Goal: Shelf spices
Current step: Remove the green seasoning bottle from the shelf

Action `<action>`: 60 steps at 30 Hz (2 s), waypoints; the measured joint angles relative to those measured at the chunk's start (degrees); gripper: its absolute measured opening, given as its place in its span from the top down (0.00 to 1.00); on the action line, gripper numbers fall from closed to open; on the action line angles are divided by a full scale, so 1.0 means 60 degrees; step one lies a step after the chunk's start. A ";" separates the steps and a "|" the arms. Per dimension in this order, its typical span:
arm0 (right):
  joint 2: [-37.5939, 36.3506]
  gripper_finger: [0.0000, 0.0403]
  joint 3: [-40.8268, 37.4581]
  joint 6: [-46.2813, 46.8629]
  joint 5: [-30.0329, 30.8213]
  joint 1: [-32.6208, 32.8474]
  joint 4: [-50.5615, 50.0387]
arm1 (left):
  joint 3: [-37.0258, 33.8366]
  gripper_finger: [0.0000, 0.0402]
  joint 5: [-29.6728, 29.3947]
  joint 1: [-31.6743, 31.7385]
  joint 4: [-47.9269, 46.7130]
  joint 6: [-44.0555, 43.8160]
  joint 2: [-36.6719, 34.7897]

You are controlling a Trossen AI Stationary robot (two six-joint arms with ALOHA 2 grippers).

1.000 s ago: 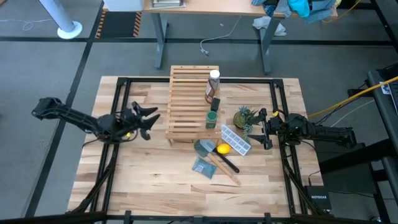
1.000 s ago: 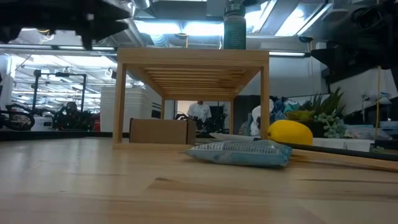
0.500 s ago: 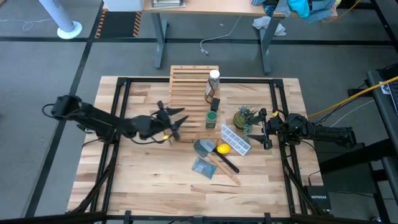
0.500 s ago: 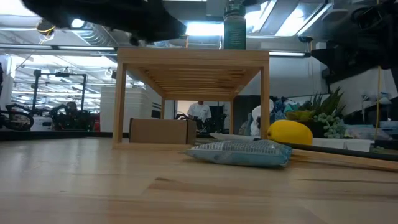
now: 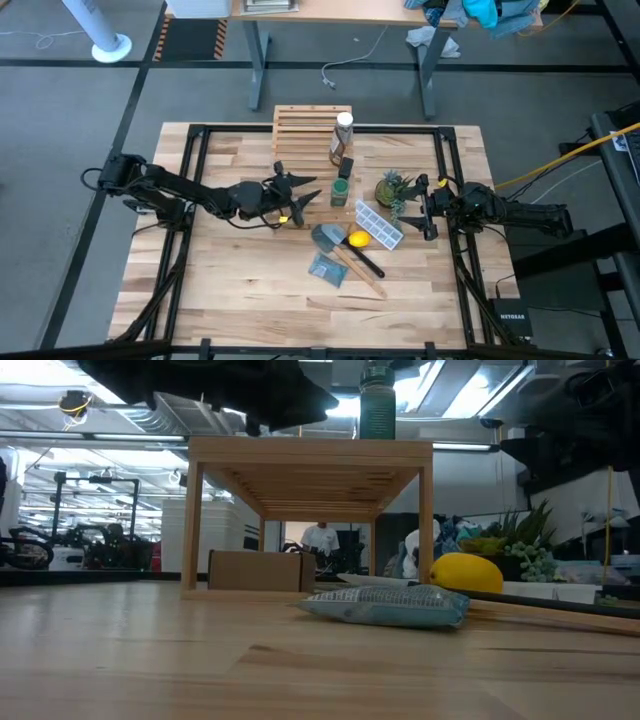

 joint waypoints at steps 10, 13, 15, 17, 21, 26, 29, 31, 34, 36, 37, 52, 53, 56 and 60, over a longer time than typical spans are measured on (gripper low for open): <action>0.0000 0.24 0.0002 0.0002 -0.0002 -0.0002 -0.0001 | 0.0003 0.58 0.0622 0.0019 0.0061 -0.0286 0.0342; -0.0001 0.24 0.0001 0.0002 0.0000 -0.0001 -0.0004 | 0.0000 0.58 0.0721 0.0017 0.0152 -0.0280 0.0341; 0.0000 0.24 0.0002 0.0002 0.0000 0.0000 -0.0004 | 0.0003 0.56 0.0889 0.0018 0.0231 -0.0307 0.0339; -0.0003 0.24 -0.0001 0.0002 0.0000 0.0000 -0.0003 | 0.0000 0.50 0.0883 -0.0003 0.0373 -0.0265 0.0343; 0.0000 0.24 0.0002 0.0002 0.0000 0.0000 0.0000 | 0.0004 0.37 0.0802 0.0006 0.0508 -0.0228 0.0337; -0.0003 0.24 0.0001 0.0002 0.0000 0.0000 0.0000 | 0.0004 0.22 0.0736 0.0117 0.0487 -0.0238 0.0339; -0.0001 0.24 0.0002 0.0002 0.0000 0.0000 -0.0004 | 0.0004 0.15 0.0740 0.0113 0.0480 -0.0195 0.0339; -0.0002 0.24 0.0002 0.0002 0.0000 0.0000 0.0000 | 0.0004 0.11 0.0750 0.0106 0.0481 -0.0199 0.0339; 0.0000 0.24 -0.0001 0.0002 0.0000 0.0000 0.0000 | 0.0004 0.06 0.0745 0.0106 0.0407 -0.0403 0.0339; 0.0000 0.24 0.0002 0.0002 0.0000 -0.0001 0.0000 | 0.0004 0.03 0.0745 0.0087 0.0554 -0.0419 0.0456; 0.0000 0.24 0.0002 0.0002 -0.0002 0.0000 0.0000 | 0.0004 0.02 0.0747 0.0081 0.0605 -0.0438 0.0538; -0.0002 0.24 0.0002 0.0002 -0.0004 0.0000 0.0000 | 0.1197 0.01 0.0992 0.0077 0.1190 -0.0440 0.2239; -0.0003 0.24 -0.0001 0.0002 -0.0003 0.0000 0.0000 | 0.1275 0.01 0.1027 0.0077 0.1182 -0.0448 0.2319; -0.0001 0.24 0.0001 0.0002 -0.0001 0.0000 0.0000 | 0.1455 0.01 0.1031 0.0077 0.1174 -0.0564 0.2528; -0.0004 0.24 0.0002 0.0002 0.0000 0.0000 0.0000 | 0.1641 0.01 0.1027 0.0077 0.1158 -0.0798 0.2715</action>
